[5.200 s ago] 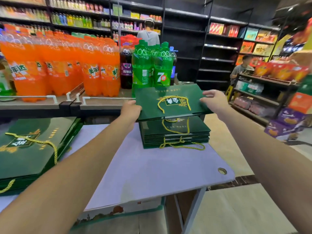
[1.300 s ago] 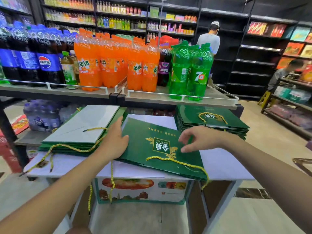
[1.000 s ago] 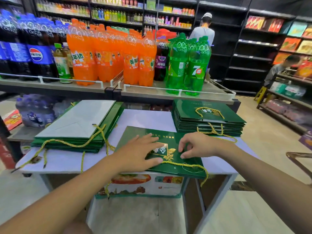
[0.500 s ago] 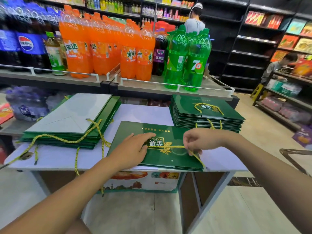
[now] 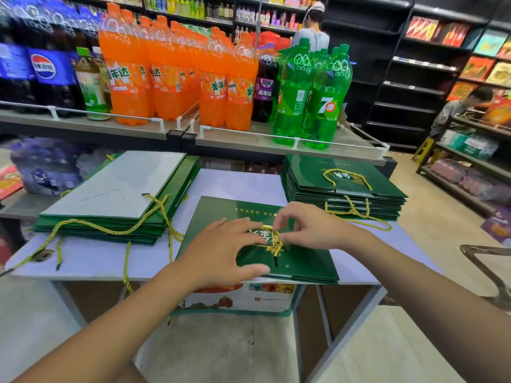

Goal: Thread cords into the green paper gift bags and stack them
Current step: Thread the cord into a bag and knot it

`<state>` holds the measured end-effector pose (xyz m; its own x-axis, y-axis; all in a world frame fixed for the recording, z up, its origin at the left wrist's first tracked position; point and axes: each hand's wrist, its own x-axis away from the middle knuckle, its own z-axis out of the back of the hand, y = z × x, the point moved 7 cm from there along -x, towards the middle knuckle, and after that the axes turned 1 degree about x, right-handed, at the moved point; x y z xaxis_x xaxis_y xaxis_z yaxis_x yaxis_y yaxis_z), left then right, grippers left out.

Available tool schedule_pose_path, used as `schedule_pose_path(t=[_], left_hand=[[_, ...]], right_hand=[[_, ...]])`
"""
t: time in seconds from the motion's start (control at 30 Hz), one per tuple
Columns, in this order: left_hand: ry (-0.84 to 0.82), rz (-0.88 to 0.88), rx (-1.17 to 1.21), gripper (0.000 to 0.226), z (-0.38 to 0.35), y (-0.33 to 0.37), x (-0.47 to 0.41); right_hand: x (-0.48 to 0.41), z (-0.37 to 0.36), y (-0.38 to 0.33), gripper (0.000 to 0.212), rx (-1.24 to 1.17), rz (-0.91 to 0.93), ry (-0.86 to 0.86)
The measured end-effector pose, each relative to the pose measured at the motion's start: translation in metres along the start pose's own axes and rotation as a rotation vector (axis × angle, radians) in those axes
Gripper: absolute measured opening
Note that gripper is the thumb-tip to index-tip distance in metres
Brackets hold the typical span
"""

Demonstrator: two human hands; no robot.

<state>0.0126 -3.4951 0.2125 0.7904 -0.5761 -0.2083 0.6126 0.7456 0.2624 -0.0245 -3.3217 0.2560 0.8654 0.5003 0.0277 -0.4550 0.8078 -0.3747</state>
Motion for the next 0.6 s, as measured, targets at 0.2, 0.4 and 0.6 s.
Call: schedule_pose_path(t=[0.2,0.4,0.6], left_hand=[[-0.042,0.013,-0.031,0.083,-0.006,0.002,-0.001],[-0.008,0.021,0.015,0.074,-0.010,-0.002,0.001],[0.010,0.013,0.028,0.074,-0.012,-0.001,0.004]], right_hand=[[0.023,-0.018,-0.003,0.012,0.023,0.109,-0.111],[0.042,-0.018,0.004,0.002,-0.026,0.080,0.021],[0.050,-0.007,0.011,0.016,-0.050,0.104,0.070]])
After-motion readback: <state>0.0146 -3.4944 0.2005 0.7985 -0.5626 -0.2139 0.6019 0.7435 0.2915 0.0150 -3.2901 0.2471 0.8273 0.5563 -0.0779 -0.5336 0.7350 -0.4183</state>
